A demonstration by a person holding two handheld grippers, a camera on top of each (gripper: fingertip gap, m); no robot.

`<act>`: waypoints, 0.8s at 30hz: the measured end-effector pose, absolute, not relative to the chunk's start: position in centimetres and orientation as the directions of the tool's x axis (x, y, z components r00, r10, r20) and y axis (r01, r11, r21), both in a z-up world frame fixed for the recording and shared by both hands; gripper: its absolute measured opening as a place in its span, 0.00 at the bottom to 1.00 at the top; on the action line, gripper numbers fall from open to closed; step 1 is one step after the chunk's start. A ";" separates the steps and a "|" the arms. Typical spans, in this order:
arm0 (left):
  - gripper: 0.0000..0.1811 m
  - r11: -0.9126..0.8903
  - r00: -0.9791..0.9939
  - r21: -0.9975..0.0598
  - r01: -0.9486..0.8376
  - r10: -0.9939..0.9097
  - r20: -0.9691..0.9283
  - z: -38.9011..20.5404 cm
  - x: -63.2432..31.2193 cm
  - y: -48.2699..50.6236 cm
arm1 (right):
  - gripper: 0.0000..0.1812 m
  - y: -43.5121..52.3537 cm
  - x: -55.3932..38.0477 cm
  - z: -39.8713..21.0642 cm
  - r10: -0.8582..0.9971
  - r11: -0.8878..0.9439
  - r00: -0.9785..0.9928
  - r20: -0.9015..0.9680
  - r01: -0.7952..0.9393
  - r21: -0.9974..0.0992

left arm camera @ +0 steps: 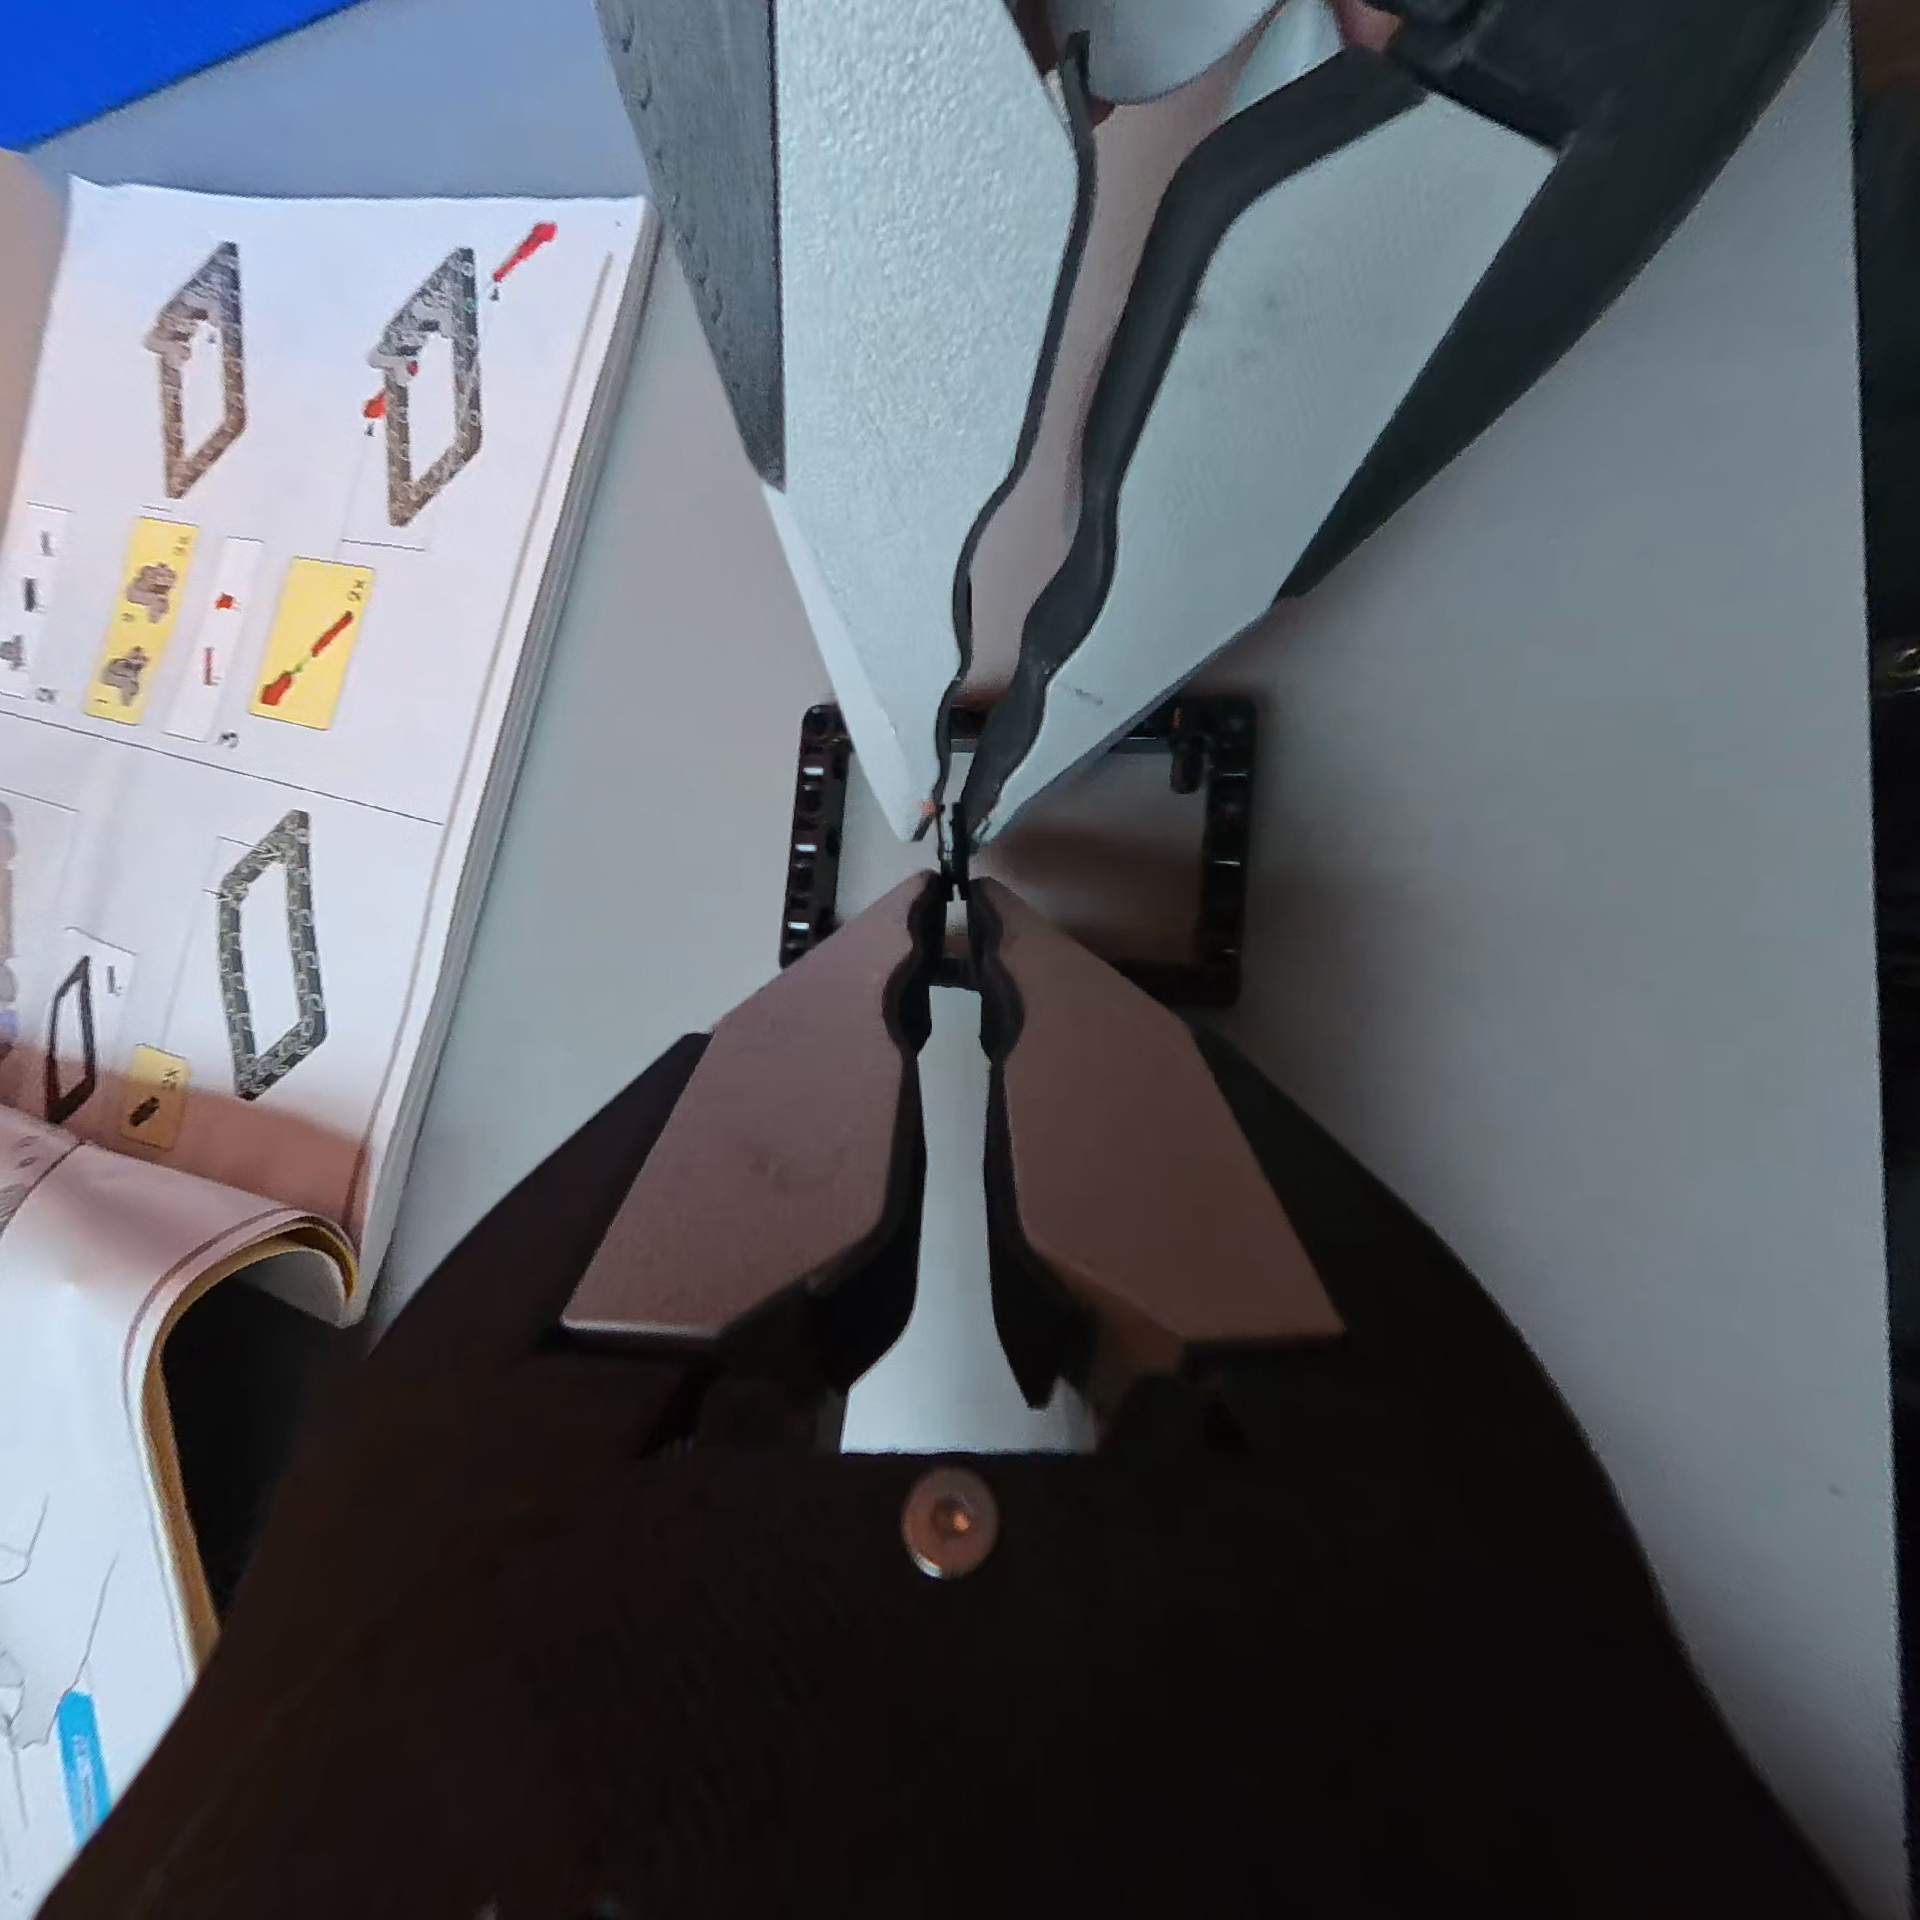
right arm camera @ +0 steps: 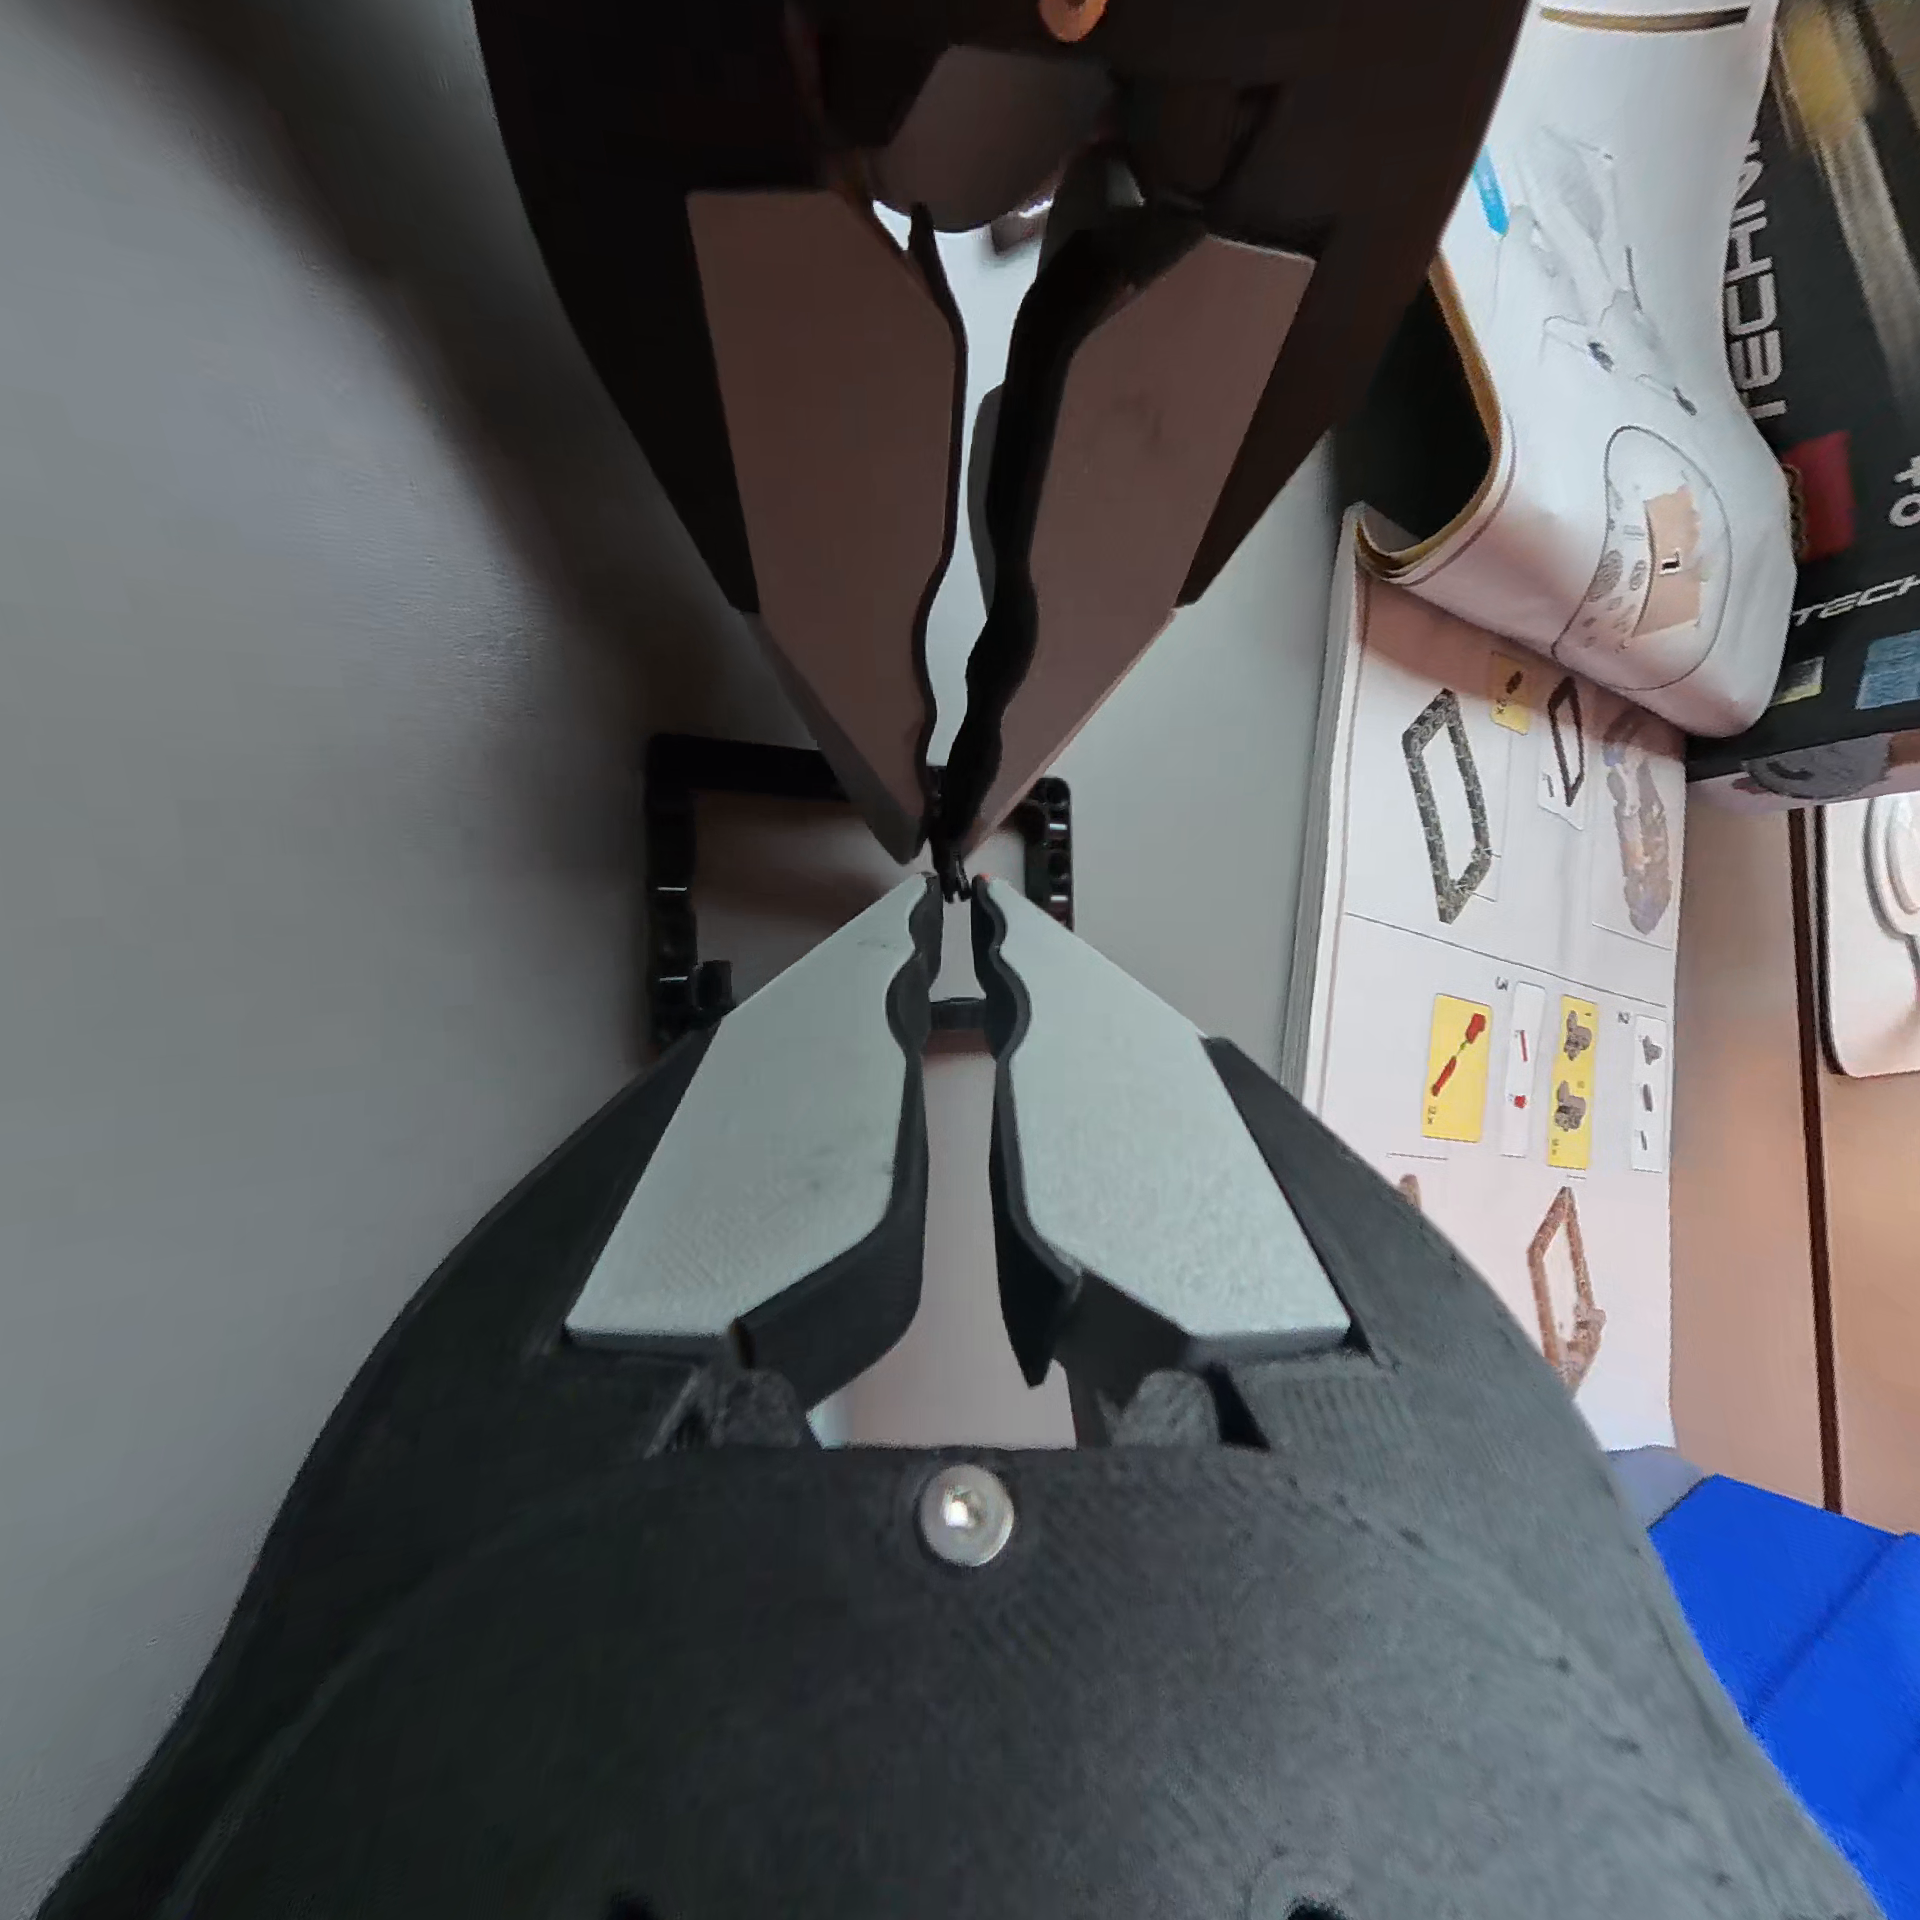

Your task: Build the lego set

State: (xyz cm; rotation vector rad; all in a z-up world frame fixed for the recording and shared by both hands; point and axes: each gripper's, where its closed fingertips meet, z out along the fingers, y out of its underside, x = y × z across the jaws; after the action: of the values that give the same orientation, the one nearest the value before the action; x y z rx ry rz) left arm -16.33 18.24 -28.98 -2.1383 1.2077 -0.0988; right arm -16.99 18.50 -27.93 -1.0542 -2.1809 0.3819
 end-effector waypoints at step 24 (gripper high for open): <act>0.01 -0.363 0.537 -0.541 -0.759 -0.818 -0.204 -29.6 -15.7 17.2 | 0.01 17.2 -16.2 -28.3 0.743 0.669 -0.482 0.465 0.570 -0.477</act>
State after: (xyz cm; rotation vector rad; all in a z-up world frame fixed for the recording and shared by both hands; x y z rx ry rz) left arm -15.65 17.20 -29.62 -2.1885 1.2705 -0.1326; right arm -16.15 17.21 -28.33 -1.0075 -2.2239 0.3397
